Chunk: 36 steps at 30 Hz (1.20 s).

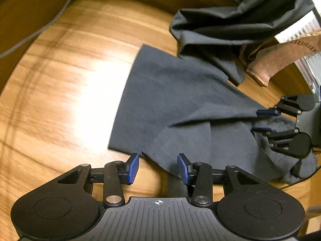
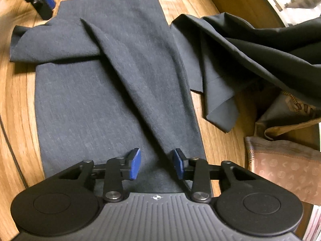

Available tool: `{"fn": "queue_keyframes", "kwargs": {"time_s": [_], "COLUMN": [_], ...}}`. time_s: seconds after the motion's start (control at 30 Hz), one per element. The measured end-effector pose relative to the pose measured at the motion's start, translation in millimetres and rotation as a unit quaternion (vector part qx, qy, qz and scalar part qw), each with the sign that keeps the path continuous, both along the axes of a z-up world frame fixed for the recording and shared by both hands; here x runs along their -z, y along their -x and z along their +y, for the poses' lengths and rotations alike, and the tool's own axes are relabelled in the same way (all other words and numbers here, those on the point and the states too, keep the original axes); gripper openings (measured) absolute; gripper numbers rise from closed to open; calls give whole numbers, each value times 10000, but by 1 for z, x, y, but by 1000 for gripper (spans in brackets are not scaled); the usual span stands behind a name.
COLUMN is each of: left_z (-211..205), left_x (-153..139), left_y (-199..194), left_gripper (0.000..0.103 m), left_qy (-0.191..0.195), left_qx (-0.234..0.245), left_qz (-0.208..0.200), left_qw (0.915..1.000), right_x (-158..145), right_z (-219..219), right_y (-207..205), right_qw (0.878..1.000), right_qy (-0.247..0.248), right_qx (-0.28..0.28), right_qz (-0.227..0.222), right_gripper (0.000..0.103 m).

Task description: Fold clothes

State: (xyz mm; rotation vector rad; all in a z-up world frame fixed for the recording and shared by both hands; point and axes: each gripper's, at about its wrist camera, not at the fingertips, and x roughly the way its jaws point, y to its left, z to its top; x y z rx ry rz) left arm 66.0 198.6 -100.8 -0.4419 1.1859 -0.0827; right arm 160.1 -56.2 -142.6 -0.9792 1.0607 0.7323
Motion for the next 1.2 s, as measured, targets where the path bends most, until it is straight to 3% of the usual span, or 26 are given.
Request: {"fn": "queue_keyframes", "kwargs": {"time_s": [0.2, 0.3, 0.37, 0.43, 0.63, 0.83, 0.9, 0.97, 1.07, 1.2], "left_z": [-5, -3, -1, 2, 13, 15, 14, 13, 12, 10], "left_x": [14, 13, 1, -15, -46, -37, -36, -37, -36, -35], "left_y": [-9, -7, -2, -1, -29, -72, -78, -80, -79, -78], "left_gripper": [41, 4, 4, 4, 3, 3, 4, 4, 4, 4], "left_qy": [320, 466, 247, -17, -648, -1056, -1143, -1222, -1278, -1365], "left_qx": [70, -123, -225, -234, -113, 260, 367, 452, 450, 420], "left_qz": [327, 197, -81, -372, -957, -1015, -1024, -1055, -1049, -1062], "left_qw": [9989, 9986, 9994, 9990, 9932, 9889, 9875, 9858, 9852, 9840], "right_x": [2, 3, -2, -7, -28, -27, -24, -23, -20, -4], "right_z": [-3, -5, -7, -9, -13, -18, -20, -23, -24, -21], "right_y": [-2, -3, -5, -6, -20, -45, -50, -52, -47, -47], "right_qw": [9997, 9993, 9987, 9978, 9945, 9921, 9915, 9902, 9895, 9932], "right_qy": [-14, -33, -127, -225, -501, -567, -674, -951, -1142, -923], "right_qx": [224, 364, 475, 586, 822, 1009, 1076, 1019, 865, 655], "right_qz": [-14, -46, -131, -220, -405, -492, -292, 8, 204, 280], "right_gripper": [34, 26, 7, 0, 0, 0, 0, 7, 28, 29]}}
